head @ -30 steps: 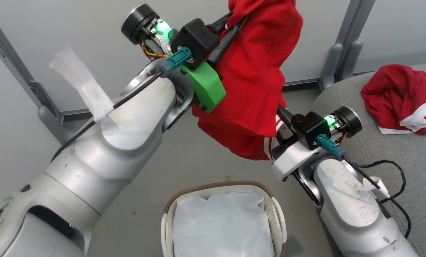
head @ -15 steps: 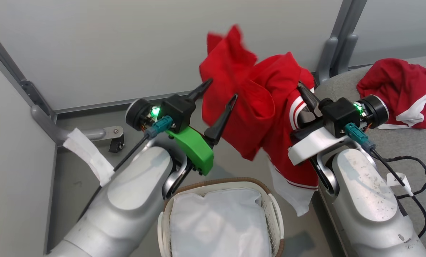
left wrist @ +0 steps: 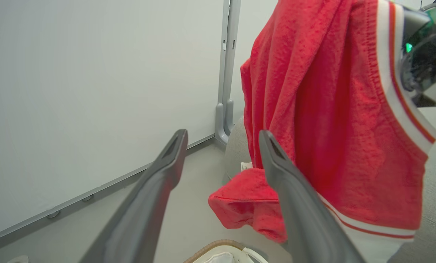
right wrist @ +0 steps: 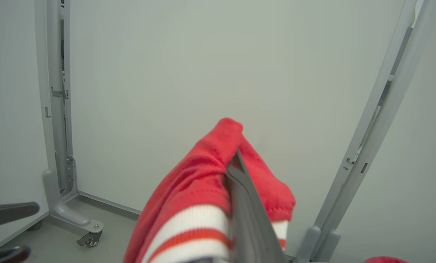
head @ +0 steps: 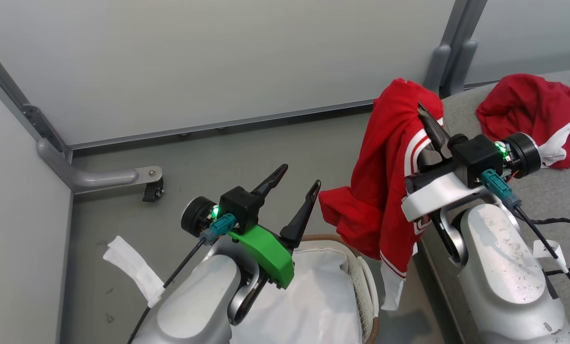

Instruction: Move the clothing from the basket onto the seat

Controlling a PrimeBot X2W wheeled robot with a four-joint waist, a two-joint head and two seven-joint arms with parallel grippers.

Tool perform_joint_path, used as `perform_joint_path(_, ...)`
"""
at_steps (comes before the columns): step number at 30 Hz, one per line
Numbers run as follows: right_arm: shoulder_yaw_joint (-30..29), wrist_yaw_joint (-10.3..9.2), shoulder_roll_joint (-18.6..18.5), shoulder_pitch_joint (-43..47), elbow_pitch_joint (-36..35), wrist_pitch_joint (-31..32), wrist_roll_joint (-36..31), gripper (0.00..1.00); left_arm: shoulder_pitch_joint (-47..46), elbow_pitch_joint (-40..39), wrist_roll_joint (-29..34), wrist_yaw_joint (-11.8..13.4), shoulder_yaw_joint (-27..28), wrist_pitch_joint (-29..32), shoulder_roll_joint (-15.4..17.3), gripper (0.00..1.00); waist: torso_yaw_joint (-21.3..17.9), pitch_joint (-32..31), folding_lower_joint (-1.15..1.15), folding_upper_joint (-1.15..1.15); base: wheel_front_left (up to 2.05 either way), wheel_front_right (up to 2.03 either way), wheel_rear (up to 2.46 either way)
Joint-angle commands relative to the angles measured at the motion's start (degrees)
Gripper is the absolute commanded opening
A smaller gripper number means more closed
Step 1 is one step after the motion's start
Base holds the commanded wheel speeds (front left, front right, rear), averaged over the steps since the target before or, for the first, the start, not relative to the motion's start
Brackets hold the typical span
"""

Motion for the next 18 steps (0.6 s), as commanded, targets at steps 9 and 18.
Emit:
perform_joint_path(9,-1.1,-0.08,-0.19,1.45,-0.4,-0.11,-1.05,0.0,3.53,-2.02,2.13,-0.14,2.03,-0.02,-0.87,1.0,-1.64,-0.38,0.0,0.0,0.0,0.0,0.0)
perform_joint_path(18,-3.29,-0.08,-1.03,1.8,-1.9,-0.11,-2.72,0.0,5.33,-3.39,3.88,-0.14,2.9,-0.01,-1.17,1.0,-6.51,0.58,0.0,0.0,0.0,0.0,0.0)
